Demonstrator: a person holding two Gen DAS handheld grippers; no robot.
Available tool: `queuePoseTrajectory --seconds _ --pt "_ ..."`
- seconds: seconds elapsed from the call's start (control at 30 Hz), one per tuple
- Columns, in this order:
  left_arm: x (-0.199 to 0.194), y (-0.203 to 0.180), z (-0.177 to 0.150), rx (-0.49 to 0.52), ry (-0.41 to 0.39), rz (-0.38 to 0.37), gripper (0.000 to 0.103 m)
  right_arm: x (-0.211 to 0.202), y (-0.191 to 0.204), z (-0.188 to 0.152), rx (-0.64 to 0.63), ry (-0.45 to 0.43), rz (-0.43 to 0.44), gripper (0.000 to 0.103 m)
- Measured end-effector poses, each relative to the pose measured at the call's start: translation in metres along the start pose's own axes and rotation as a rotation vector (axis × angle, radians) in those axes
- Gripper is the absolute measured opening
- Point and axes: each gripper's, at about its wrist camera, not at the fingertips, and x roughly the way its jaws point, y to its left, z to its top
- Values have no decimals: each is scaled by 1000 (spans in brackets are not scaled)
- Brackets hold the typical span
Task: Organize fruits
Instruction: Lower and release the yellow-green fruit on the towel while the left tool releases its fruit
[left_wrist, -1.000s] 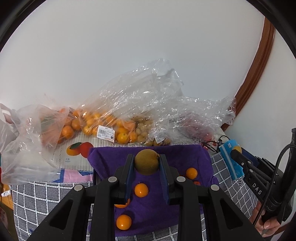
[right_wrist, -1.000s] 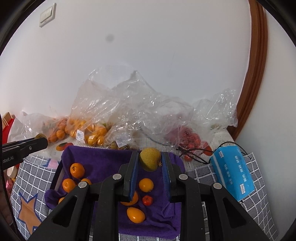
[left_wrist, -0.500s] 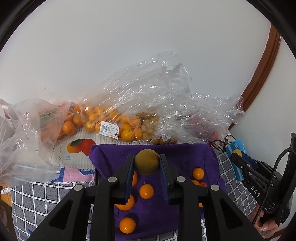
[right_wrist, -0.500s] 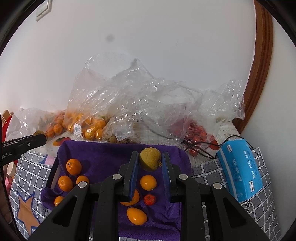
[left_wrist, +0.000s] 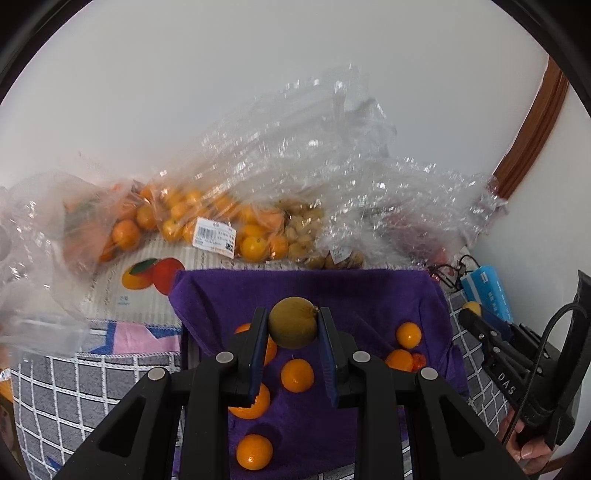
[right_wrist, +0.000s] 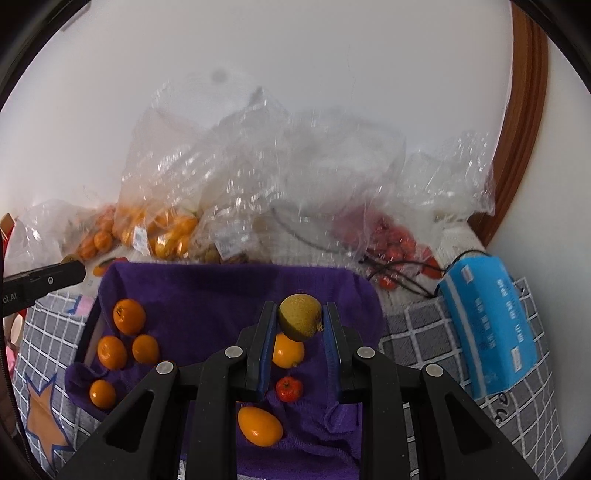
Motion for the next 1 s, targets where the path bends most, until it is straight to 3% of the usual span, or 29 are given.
queuePoseTrajectory --seconds 0.5,1.0 --pt "54 -15 -16 34 129 -18 25 41 -6 -36 14 134 11 25" --pt "85 -23 -25 66 192 -6 25 53 -10 -41 27 154 13 25"
